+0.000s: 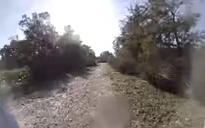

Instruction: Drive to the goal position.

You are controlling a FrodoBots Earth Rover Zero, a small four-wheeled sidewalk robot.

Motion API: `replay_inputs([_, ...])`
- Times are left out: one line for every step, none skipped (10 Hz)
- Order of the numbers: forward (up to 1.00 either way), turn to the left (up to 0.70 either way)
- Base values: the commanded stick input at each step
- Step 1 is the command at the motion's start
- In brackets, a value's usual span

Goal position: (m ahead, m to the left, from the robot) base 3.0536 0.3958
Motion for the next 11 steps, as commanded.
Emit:
replay_inputs([0.70, 0.35])
replay_inputs([0.70, 0.35])
replay_inputs([0.70, 0.04])
replay_inputs([0.70, 0.00])
replay_inputs([0.70, 0.00])
replay_inputs([0.70, 0.00])
replay_inputs([0.70, 0.00])
replay_inputs([0.70, 0.00])
replay_inputs([0.70, 0.00])
replay_inputs([0.70, 0.00])
replay_inputs([0.70, 0.00])
